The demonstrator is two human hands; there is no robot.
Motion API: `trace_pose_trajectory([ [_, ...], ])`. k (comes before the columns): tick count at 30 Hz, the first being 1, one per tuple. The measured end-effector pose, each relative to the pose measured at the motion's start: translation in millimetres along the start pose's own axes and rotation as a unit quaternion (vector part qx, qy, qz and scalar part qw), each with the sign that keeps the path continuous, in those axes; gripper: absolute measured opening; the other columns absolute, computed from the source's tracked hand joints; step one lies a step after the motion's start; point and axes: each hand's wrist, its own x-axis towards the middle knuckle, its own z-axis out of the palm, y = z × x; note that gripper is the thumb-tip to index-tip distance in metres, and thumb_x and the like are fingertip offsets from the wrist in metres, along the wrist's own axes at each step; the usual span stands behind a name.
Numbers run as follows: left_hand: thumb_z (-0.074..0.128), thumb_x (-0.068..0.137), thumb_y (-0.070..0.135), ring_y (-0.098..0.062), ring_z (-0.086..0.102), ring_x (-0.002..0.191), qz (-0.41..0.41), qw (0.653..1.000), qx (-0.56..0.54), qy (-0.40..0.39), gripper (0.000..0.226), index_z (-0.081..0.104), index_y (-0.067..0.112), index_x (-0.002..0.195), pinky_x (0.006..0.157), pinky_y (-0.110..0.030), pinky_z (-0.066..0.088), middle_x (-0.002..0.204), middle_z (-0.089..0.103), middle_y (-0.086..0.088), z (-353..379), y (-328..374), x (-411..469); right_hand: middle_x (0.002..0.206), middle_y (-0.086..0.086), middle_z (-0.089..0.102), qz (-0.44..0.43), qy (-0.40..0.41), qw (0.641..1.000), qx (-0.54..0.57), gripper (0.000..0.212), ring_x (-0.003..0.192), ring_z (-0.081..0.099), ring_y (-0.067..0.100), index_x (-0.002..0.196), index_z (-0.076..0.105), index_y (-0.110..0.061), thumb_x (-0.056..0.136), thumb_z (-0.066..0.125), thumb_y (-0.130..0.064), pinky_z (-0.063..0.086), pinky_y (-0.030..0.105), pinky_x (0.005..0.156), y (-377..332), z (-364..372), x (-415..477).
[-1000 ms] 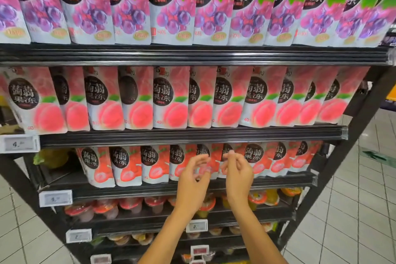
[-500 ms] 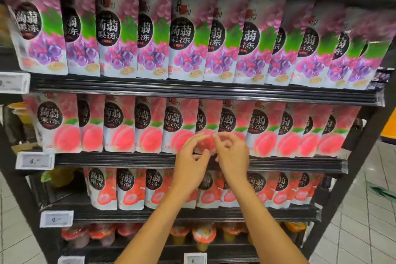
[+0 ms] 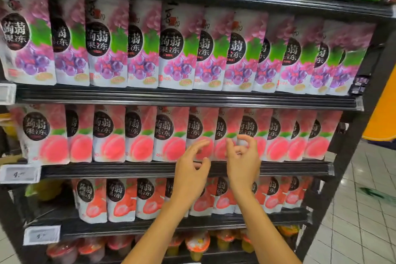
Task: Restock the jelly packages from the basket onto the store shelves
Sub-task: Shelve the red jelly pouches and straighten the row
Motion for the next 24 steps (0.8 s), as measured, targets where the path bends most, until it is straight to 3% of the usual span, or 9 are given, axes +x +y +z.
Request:
trace_pose_trajectory([
  [2, 0.054, 0.093, 0.007, -0.002, 0.059, 0.067, -0.002, 1.0, -0.002, -0.019, 0.042, 0.062, 0.035, 0.124, 0.064, -0.014, 0.049, 0.13, 0.057, 0.025, 8, 0, 0, 0.061, -0.008, 0.065, 0.039, 0.026, 0.999, 0.006, 0.02, 0.063, 0.059, 0.002, 0.109, 0.056, -0.032, 0.092, 0.061, -0.043, 0.037, 0.026, 0.058, 5, -8, 6],
  [4, 0.054, 0.093, 0.007, -0.007, 0.054, 0.05, -0.001, 0.999, -0.003, -0.032, 0.042, 0.062, 0.035, 0.123, 0.054, -0.014, 0.044, 0.13, 0.059, 0.021, 16, -1, 1, 0.066, -0.008, 0.067, 0.055, -0.023, 0.998, -0.013, 0.02, 0.062, 0.064, 0.008, 0.105, 0.064, -0.031, 0.093, 0.059, -0.046, 0.043, 0.025, 0.058, 10, -12, 9],
  [6, 0.054, 0.091, 0.005, -0.027, 0.066, 0.074, -0.009, 0.999, 0.011, -0.038, 0.043, 0.062, 0.032, 0.123, 0.062, -0.022, 0.051, 0.128, 0.059, 0.022, 25, -2, 1, 0.066, -0.007, 0.068, 0.049, -0.062, 0.996, -0.039, 0.02, 0.062, 0.067, 0.015, 0.098, 0.069, -0.03, 0.094, 0.058, -0.046, 0.049, 0.027, 0.06, 12, -14, 11],
  [7, 0.055, 0.091, 0.005, -0.034, 0.065, 0.093, -0.017, 0.999, 0.022, -0.04, 0.043, 0.063, 0.031, 0.124, 0.075, -0.032, 0.056, 0.127, 0.059, 0.023, 29, -3, 1, 0.064, -0.007, 0.068, 0.043, -0.067, 0.996, -0.043, 0.018, 0.062, 0.067, 0.015, 0.096, 0.069, -0.03, 0.094, 0.058, -0.045, 0.05, 0.028, 0.061, 14, -15, 11],
  [9, 0.055, 0.09, 0.004, -0.025, 0.062, 0.111, -0.029, 0.998, 0.033, -0.043, 0.045, 0.062, 0.03, 0.126, 0.093, -0.043, 0.053, 0.129, 0.057, 0.022, 37, -5, -2, 0.062, -0.006, 0.067, 0.034, -0.062, 0.997, -0.043, 0.015, 0.062, 0.067, 0.015, 0.092, 0.068, -0.032, 0.094, 0.059, -0.044, 0.053, 0.032, 0.065, 17, -17, 14],
  [14, 0.054, 0.092, 0.008, 0.007, 0.062, 0.082, -0.023, 0.998, 0.024, -0.062, 0.045, 0.059, 0.035, 0.128, 0.067, -0.012, 0.047, 0.135, 0.055, 0.021, 52, -6, -5, 0.068, -0.003, 0.069, 0.037, -0.056, 0.997, -0.035, 0.017, 0.07, 0.068, 0.018, 0.101, 0.069, -0.032, 0.095, 0.059, -0.045, 0.053, 0.034, 0.068, 25, -27, 21],
  [18, 0.054, 0.093, 0.009, -0.002, 0.051, 0.048, -0.023, 0.998, 0.017, -0.048, 0.046, 0.056, 0.036, 0.13, 0.057, -0.014, 0.045, 0.135, 0.053, 0.025, 60, -9, -5, 0.064, -0.006, 0.067, 0.038, 0.024, 0.999, -0.022, 0.02, 0.06, 0.064, 0.012, 0.111, 0.062, -0.032, 0.095, 0.057, -0.044, 0.046, 0.029, 0.054, 32, -39, 28],
  [20, 0.054, 0.093, 0.009, -0.006, 0.052, 0.05, -0.012, 0.999, 0.019, -0.044, 0.048, 0.054, 0.038, 0.132, 0.06, -0.019, 0.049, 0.135, 0.052, 0.027, 62, -10, -5, 0.064, -0.007, 0.066, 0.052, 0.063, 0.996, -0.023, 0.025, 0.059, 0.062, 0.01, 0.117, 0.059, -0.029, 0.096, 0.057, -0.042, 0.039, 0.025, 0.051, 35, -46, 35],
  [24, 0.054, 0.093, 0.007, -0.007, 0.062, 0.069, -0.006, 0.999, 0.025, -0.041, 0.053, 0.052, 0.045, 0.129, 0.069, -0.021, 0.053, 0.135, 0.048, 0.033, 68, -7, -5, 0.074, -0.005, 0.071, 0.071, 0.003, 0.997, -0.037, 0.029, 0.069, 0.069, 0.018, 0.115, 0.065, -0.026, 0.096, 0.055, -0.046, 0.051, 0.029, 0.065, 43, -53, 45],
])
